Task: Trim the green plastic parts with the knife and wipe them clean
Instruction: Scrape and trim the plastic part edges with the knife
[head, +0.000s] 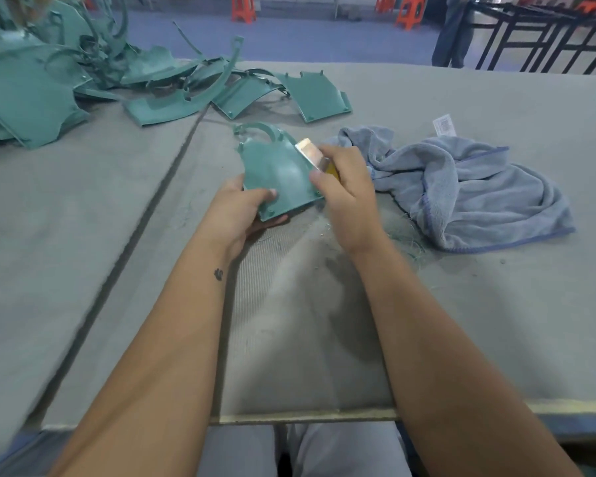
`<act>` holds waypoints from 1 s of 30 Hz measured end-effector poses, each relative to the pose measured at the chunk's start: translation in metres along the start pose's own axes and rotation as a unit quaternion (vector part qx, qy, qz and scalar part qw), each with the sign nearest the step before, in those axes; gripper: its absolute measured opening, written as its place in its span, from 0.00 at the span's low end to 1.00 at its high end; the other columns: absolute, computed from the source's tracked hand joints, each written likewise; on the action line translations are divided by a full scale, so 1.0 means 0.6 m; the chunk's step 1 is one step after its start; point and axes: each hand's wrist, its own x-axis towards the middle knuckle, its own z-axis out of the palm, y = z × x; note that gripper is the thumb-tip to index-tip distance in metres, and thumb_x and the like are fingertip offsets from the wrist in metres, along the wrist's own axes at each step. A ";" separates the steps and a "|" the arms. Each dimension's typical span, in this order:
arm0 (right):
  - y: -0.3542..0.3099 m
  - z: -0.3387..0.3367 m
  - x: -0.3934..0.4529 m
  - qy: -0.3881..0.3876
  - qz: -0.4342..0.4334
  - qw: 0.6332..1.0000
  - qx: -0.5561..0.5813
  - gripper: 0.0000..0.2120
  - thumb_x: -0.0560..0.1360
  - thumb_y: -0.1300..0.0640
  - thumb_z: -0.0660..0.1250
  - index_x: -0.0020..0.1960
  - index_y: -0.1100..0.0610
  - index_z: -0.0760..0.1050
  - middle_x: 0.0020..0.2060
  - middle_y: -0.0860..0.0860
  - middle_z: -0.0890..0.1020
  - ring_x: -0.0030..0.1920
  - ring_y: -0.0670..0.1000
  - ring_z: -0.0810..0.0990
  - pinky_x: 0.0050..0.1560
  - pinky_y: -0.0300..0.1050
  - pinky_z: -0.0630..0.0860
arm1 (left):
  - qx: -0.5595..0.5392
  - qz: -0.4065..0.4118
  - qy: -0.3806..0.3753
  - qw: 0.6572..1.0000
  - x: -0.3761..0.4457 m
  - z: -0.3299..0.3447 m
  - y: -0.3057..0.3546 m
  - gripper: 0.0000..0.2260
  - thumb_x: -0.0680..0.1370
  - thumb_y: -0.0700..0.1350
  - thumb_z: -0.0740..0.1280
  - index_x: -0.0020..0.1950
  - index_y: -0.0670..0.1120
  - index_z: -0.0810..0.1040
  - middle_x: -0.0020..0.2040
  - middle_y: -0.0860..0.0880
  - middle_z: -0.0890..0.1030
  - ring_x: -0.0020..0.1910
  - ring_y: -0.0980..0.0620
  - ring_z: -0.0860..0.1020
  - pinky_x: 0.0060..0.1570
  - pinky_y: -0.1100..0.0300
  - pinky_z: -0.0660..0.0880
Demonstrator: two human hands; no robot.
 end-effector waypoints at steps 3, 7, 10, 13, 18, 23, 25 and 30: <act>0.004 -0.004 0.008 0.034 0.033 0.998 -0.041 0.04 0.75 0.58 0.63 0.41 0.54 0.72 0.43 0.48 0.68 0.41 0.42 0.69 0.45 0.36 0.64 | -0.014 0.003 0.006 1.000 0.004 -0.004 0.001 0.09 0.78 0.32 0.64 0.50 0.45 0.78 0.47 0.47 0.83 0.39 0.52 0.84 0.33 0.60 0.80; 0.005 -0.011 0.011 0.051 0.045 0.997 -0.034 0.09 0.78 0.60 0.62 0.39 0.54 0.73 0.33 0.53 0.75 0.34 0.46 0.70 0.36 0.42 0.68 | -0.050 0.027 0.010 0.998 0.007 -0.009 0.001 0.10 0.79 0.35 0.65 0.52 0.50 0.79 0.41 0.53 0.85 0.37 0.56 0.83 0.35 0.60 0.79; -0.001 -0.006 0.007 0.010 0.055 0.997 0.048 0.07 0.77 0.61 0.61 0.44 0.63 0.75 0.28 0.57 0.73 0.27 0.46 0.69 0.29 0.42 0.66 | -0.111 0.025 0.020 0.993 0.008 -0.008 0.000 0.09 0.80 0.37 0.64 0.51 0.51 0.78 0.41 0.54 0.85 0.38 0.56 0.82 0.33 0.62 0.78; -0.009 0.005 0.011 -0.080 0.131 0.982 0.107 0.17 0.77 0.52 0.59 0.40 0.63 0.76 0.25 0.50 0.66 0.25 0.44 0.62 0.29 0.38 0.60 | -0.170 0.014 0.012 0.985 0.009 -0.004 -0.002 0.08 0.80 0.37 0.63 0.52 0.48 0.77 0.41 0.51 0.85 0.37 0.55 0.82 0.33 0.62 0.78; -0.007 0.012 0.003 -0.142 0.132 0.979 0.069 0.18 0.82 0.53 0.59 0.34 0.57 0.71 0.25 0.48 0.65 0.26 0.44 0.61 0.30 0.38 0.59 | -0.277 0.008 -0.002 0.961 0.007 0.001 -0.001 0.08 0.81 0.32 0.60 0.52 0.40 0.77 0.40 0.44 0.85 0.37 0.51 0.84 0.34 0.61 0.80; -0.001 0.016 -0.006 -0.165 0.099 0.980 0.054 0.15 0.80 0.61 0.63 0.34 0.60 0.73 0.22 0.47 0.70 0.24 0.43 0.64 0.29 0.35 0.62 | -0.342 -0.007 0.006 0.940 0.007 0.008 0.001 0.07 0.82 0.32 0.58 0.54 0.38 0.75 0.39 0.42 0.84 0.35 0.49 0.84 0.33 0.57 0.81; 0.000 0.016 -0.006 -0.176 0.103 0.978 0.050 0.16 0.79 0.62 0.64 0.33 0.56 0.74 0.19 0.43 0.70 0.23 0.40 0.64 0.29 0.32 0.62 | -0.339 -0.009 0.009 0.941 0.005 0.008 0.001 0.07 0.82 0.33 0.58 0.53 0.38 0.75 0.38 0.43 0.85 0.34 0.49 0.84 0.34 0.57 0.82; 0.006 0.018 -0.006 -0.174 0.098 0.979 0.038 0.16 0.79 0.61 0.64 0.32 0.55 0.71 0.24 0.47 0.67 0.25 0.42 0.61 0.29 0.35 0.60 | -0.336 -0.006 0.007 0.942 0.001 0.006 -0.001 0.07 0.82 0.34 0.58 0.53 0.38 0.76 0.40 0.42 0.85 0.36 0.47 0.84 0.34 0.56 0.82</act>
